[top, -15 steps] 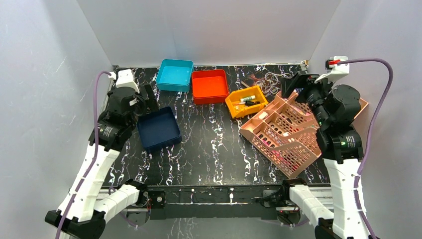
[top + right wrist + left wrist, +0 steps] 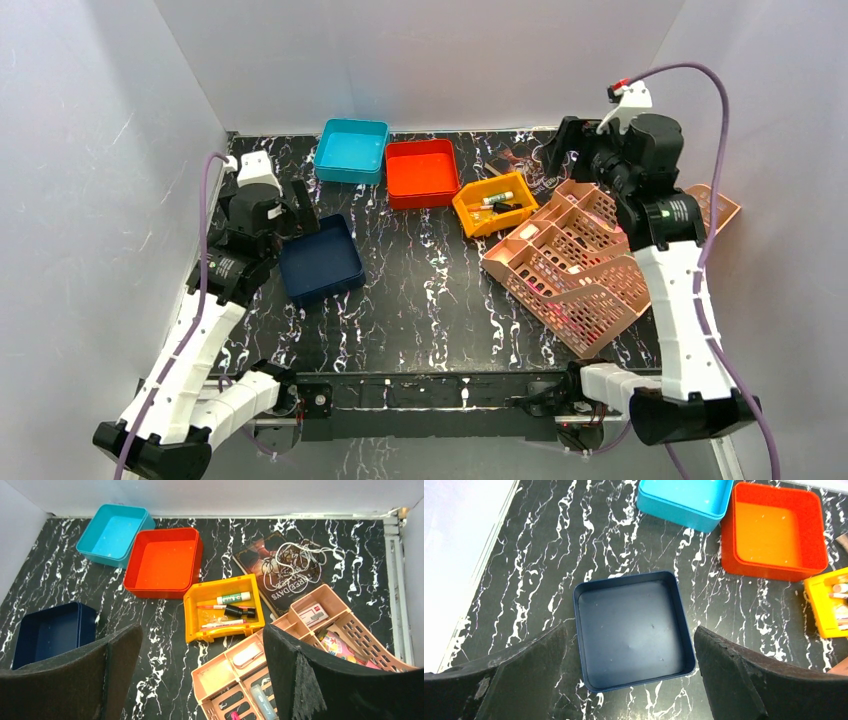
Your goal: Untangle the cables
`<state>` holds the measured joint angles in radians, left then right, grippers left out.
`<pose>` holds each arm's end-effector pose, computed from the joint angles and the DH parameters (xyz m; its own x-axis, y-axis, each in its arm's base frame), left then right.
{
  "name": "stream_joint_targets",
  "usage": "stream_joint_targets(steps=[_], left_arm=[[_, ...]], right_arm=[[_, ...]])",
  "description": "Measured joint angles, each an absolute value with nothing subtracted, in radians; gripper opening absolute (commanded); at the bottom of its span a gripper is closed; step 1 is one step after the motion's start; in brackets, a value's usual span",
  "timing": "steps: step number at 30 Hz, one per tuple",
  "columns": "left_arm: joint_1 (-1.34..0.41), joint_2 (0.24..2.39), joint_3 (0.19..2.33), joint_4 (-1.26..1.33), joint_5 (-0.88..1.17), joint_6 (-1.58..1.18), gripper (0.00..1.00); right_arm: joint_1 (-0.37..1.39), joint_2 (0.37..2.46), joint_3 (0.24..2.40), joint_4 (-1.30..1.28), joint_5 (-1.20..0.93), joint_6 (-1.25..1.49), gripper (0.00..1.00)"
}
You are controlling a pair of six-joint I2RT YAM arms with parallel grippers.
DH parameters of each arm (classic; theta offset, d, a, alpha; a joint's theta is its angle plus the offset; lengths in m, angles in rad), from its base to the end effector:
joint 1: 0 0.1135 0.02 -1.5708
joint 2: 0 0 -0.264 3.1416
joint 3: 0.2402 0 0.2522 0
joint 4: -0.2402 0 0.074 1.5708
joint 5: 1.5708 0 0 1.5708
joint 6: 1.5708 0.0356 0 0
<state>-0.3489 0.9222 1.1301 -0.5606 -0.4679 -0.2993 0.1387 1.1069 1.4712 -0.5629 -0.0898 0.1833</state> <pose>0.1813 -0.0489 0.3966 -0.2829 -0.1771 -0.9427 -0.1842 0.9745 -0.1278 0.2142 0.0331 0.4713 -0.2331 0.1508 -0.9607 -0.1854 0.9629 0.1961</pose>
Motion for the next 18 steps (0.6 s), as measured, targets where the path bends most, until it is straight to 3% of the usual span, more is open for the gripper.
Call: stream_joint_targets(steps=[11,18], left_arm=[[-0.349,0.922,1.004,-0.535,-0.466,-0.294,0.98],[-0.349,0.922,0.892,-0.479,-0.442,-0.279,0.98]], right_arm=[[0.344,1.354,1.555,-0.542,0.065,0.183,0.98],[0.355,1.547,1.643,-0.502,0.167,0.191,0.98]])
